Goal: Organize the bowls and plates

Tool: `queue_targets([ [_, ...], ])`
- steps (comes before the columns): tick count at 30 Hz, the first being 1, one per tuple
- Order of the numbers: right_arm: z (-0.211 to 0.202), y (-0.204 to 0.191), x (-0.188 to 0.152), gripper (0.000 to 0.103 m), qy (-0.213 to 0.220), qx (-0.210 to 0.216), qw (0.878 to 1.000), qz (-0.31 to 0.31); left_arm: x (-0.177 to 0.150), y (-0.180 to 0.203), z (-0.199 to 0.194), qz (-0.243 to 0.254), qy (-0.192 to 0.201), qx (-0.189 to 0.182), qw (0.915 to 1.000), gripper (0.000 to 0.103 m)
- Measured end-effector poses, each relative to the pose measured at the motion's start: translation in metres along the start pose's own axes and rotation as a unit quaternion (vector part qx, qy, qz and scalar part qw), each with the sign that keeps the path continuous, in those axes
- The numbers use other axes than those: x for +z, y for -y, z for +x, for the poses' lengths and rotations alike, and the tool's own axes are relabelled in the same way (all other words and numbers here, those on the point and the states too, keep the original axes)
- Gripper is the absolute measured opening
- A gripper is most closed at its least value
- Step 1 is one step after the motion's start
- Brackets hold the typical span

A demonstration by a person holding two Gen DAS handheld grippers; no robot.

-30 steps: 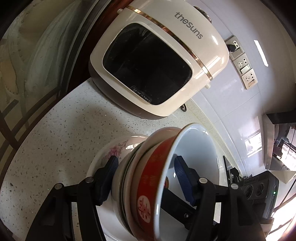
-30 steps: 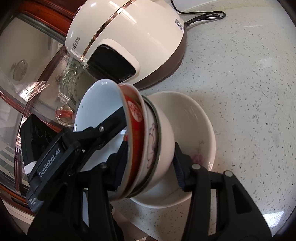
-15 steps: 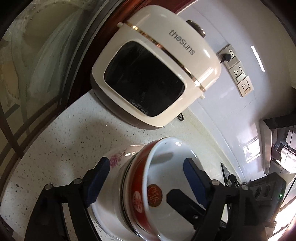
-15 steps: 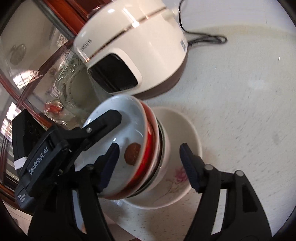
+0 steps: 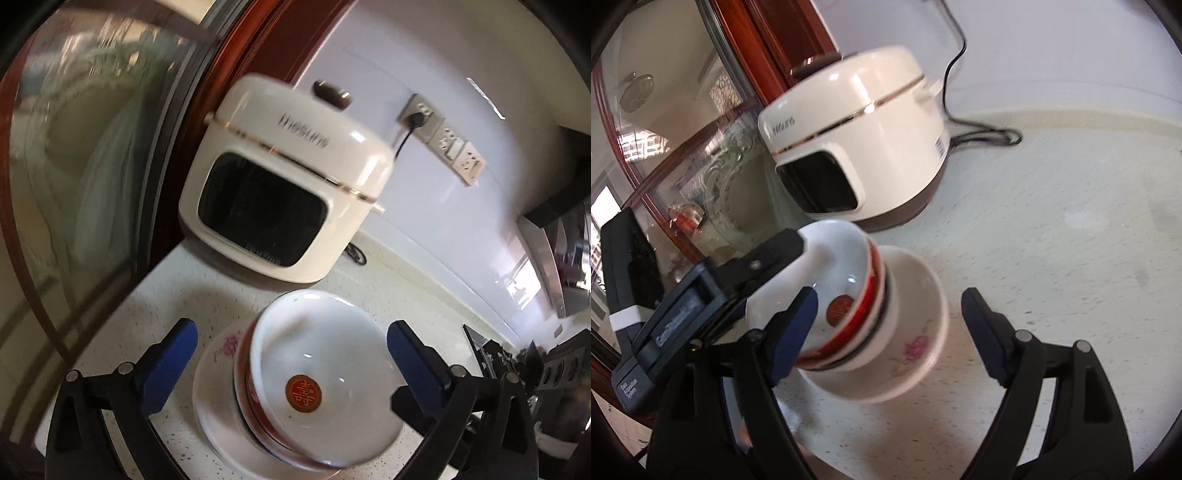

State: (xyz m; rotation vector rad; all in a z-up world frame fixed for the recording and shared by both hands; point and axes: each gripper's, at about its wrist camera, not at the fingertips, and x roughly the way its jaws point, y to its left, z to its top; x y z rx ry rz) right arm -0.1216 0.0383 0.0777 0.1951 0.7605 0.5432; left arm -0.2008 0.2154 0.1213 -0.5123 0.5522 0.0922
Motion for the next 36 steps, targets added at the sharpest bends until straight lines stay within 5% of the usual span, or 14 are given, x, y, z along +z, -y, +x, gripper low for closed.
queue_targets([
  [10,-0.045,0.012,-0.033,0.091,0.093,-0.077,0.992,-0.044,-0.034,0.020,-0.028,0.085,0.028,0.039,0.9952,0.103],
  [18,-0.080,0.003,-0.084,0.103,0.178,-0.134,0.966,-0.133,-0.068,0.028,-0.067,0.111,0.092,0.076,0.9866,0.103],
  [22,-0.091,0.002,-0.116,0.103,0.231,-0.153,0.949,-0.151,-0.086,0.015,-0.069,0.085,0.088,0.083,0.9890,0.103],
  [26,-0.088,0.004,-0.129,0.103,0.216,-0.154,0.953,-0.149,-0.103,0.005,-0.063,0.073,0.059,0.075,0.9927,0.103],
  [36,-0.075,0.022,-0.142,0.103,0.195,-0.157,0.961,-0.120,-0.128,0.001,-0.047,0.128,0.039,0.121,0.9836,0.103],
])
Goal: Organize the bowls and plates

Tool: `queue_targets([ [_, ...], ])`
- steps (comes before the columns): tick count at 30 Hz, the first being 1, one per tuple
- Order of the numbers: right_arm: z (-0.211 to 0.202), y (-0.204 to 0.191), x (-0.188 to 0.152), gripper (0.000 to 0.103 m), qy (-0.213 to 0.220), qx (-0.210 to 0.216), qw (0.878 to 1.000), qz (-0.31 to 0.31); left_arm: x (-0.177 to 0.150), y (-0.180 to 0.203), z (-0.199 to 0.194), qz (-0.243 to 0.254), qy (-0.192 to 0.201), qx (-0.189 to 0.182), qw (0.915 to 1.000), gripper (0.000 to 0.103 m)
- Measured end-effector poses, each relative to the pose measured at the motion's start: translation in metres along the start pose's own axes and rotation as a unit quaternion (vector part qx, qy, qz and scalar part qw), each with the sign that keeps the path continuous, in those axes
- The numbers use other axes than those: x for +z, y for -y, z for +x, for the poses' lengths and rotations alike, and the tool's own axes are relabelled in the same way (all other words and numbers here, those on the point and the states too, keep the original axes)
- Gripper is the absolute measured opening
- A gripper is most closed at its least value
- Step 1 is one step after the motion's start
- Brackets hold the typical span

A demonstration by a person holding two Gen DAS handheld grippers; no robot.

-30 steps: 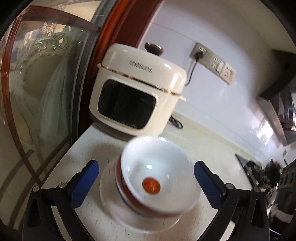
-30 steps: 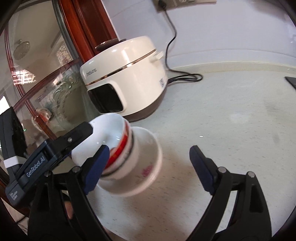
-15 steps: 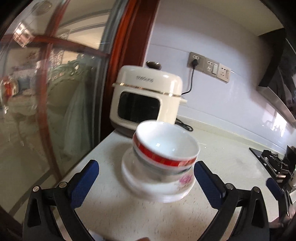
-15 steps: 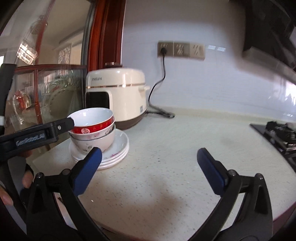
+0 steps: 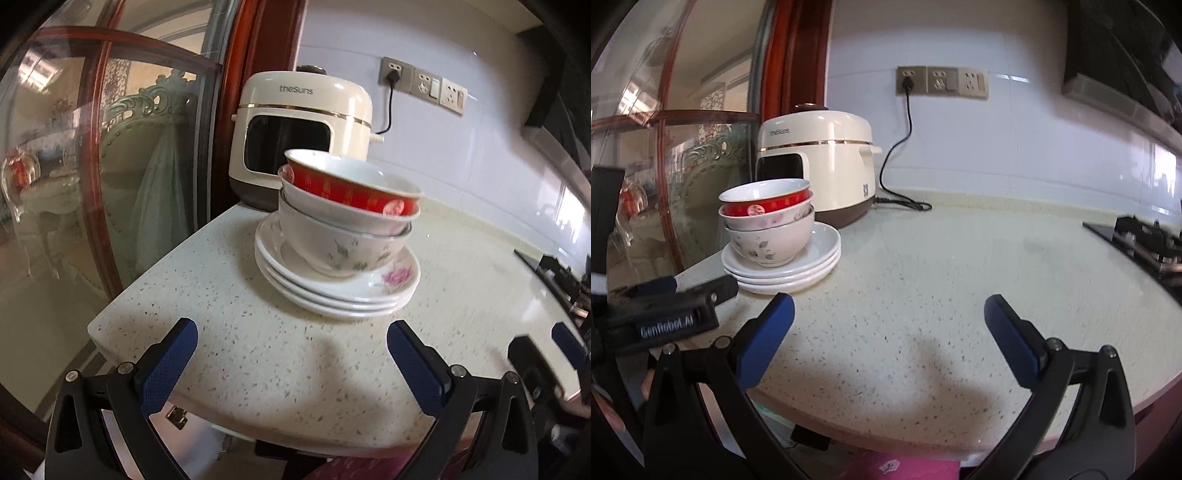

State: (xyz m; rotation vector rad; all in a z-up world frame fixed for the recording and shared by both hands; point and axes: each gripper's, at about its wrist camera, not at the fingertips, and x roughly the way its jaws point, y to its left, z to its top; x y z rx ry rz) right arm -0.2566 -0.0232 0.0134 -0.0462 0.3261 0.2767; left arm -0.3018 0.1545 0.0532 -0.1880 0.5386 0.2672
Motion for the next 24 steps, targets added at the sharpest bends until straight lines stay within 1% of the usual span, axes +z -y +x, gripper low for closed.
queue_targets([
  [4,0.0012,0.0018,-0.0020,0.103,-0.005,-0.001,1.000,0.010,-0.0065,0.0014,-0.0011,0.015,0.001,0.005,0.9999,0.103],
  [10,0.0009,-0.0013,-0.0025,0.103,-0.008,0.004,1.000,0.004,-0.0078,0.0038,-0.0004,0.027,0.000,0.004,0.9996,0.103],
  [24,0.0048,0.0038,-0.0032,0.103,-0.018,0.010,1.000,0.011,-0.0079,0.0032,0.0019,0.027,-0.007,-0.001,0.9996,0.103],
])
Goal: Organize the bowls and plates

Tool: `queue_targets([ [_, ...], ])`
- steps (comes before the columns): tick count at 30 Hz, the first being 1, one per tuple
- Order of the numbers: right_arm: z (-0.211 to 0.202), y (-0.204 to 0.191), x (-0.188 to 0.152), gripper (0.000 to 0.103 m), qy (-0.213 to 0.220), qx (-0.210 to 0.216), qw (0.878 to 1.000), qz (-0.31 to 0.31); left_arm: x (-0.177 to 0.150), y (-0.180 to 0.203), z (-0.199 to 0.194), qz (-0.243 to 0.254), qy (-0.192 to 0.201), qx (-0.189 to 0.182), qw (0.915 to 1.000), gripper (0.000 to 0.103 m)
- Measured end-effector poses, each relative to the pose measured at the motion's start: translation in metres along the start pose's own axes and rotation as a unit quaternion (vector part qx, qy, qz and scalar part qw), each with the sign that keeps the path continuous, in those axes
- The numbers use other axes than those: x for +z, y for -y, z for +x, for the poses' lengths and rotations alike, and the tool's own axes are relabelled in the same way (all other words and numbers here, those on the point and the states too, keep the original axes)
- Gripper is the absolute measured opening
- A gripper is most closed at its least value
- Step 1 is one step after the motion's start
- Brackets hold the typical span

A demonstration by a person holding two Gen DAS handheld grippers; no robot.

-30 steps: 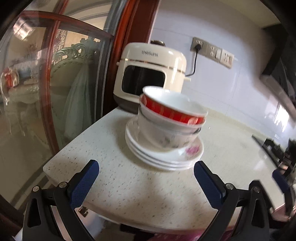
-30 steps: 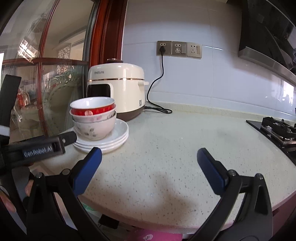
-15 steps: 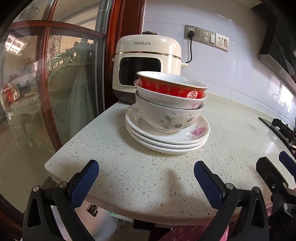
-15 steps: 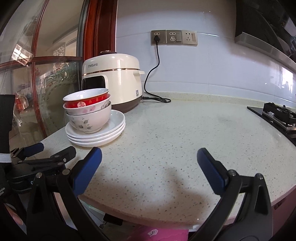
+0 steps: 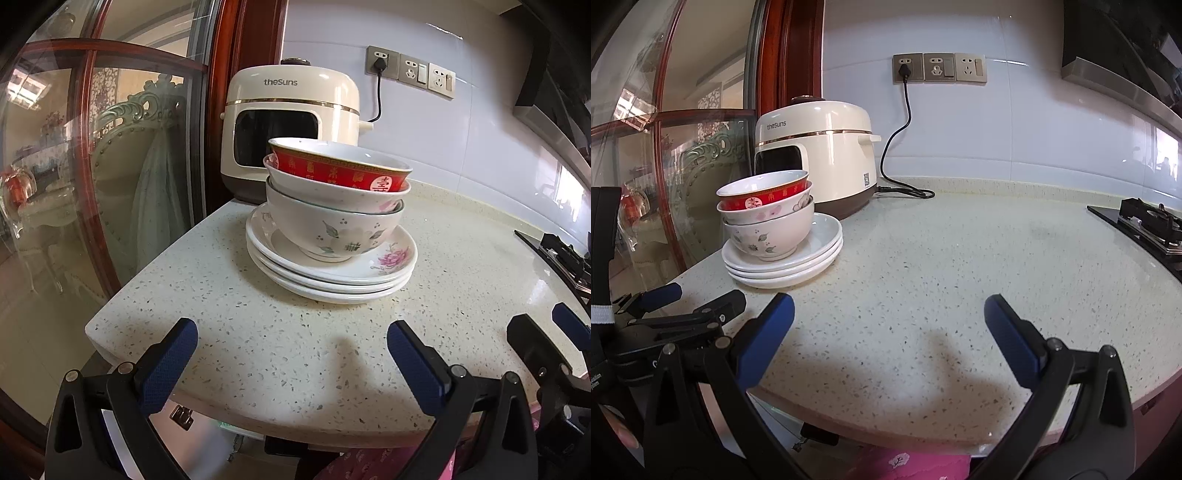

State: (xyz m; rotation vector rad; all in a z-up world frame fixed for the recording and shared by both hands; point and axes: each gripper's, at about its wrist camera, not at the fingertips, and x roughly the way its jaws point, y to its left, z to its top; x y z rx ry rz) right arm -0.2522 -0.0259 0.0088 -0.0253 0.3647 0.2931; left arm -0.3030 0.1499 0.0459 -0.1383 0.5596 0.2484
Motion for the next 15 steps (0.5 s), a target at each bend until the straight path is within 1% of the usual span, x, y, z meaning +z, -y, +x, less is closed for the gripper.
queue_targets([
  [15,0.0024,0.0018,-0.0012,0.103,-0.009,0.005,1.000,0.006,0.0018,-0.0015,0.0006,-0.004,-0.001,0.000,1.0000,0.103],
])
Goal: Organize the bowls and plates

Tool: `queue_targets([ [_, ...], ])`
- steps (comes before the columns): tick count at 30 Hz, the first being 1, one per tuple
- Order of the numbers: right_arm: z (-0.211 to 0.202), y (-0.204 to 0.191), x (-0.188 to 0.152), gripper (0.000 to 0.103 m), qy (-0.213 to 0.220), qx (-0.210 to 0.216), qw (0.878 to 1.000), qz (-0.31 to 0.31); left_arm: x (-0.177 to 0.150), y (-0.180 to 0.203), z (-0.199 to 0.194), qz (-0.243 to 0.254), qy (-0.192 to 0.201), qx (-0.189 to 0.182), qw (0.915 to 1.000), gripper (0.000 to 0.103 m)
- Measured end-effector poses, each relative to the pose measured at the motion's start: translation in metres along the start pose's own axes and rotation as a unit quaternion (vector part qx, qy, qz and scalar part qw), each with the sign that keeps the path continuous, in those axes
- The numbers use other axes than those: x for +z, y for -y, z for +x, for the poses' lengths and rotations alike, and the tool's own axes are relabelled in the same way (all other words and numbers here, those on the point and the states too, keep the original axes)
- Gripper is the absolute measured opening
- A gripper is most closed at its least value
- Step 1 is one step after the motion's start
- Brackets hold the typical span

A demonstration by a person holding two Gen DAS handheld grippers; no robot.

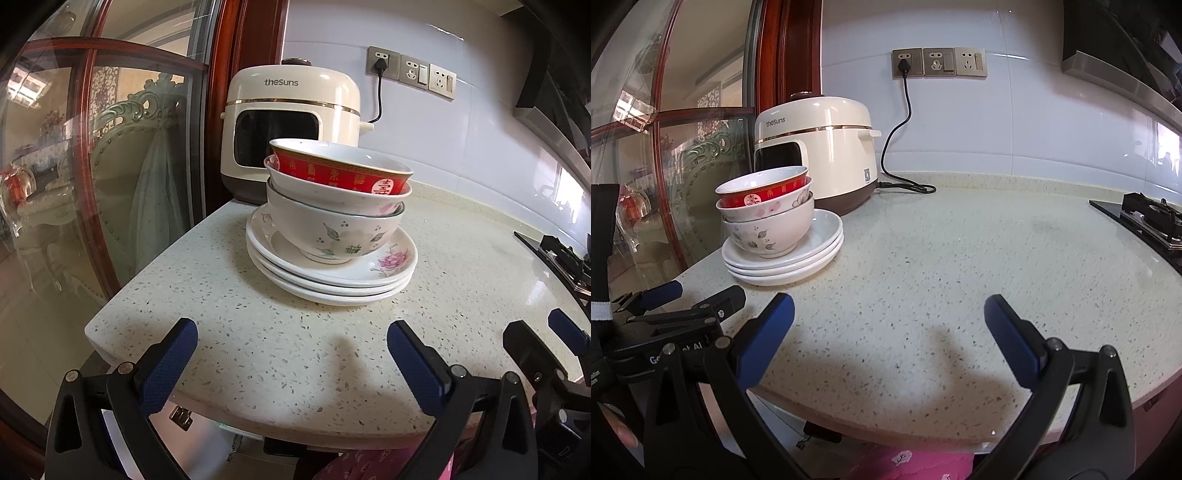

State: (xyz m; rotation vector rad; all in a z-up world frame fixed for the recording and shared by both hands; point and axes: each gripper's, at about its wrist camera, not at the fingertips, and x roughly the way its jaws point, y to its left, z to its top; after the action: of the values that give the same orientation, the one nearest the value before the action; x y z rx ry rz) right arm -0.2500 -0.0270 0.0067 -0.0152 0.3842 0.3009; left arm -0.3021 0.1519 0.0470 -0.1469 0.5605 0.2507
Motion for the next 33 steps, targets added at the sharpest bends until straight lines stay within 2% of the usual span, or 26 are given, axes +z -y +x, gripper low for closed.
queue_targets([
  [33,0.0027,-0.0030,-0.0063,0.103,-0.015,0.008,1.000,0.008,0.0035,-0.0067,-0.0039,-0.003,0.009,-0.002,0.9999,0.103],
])
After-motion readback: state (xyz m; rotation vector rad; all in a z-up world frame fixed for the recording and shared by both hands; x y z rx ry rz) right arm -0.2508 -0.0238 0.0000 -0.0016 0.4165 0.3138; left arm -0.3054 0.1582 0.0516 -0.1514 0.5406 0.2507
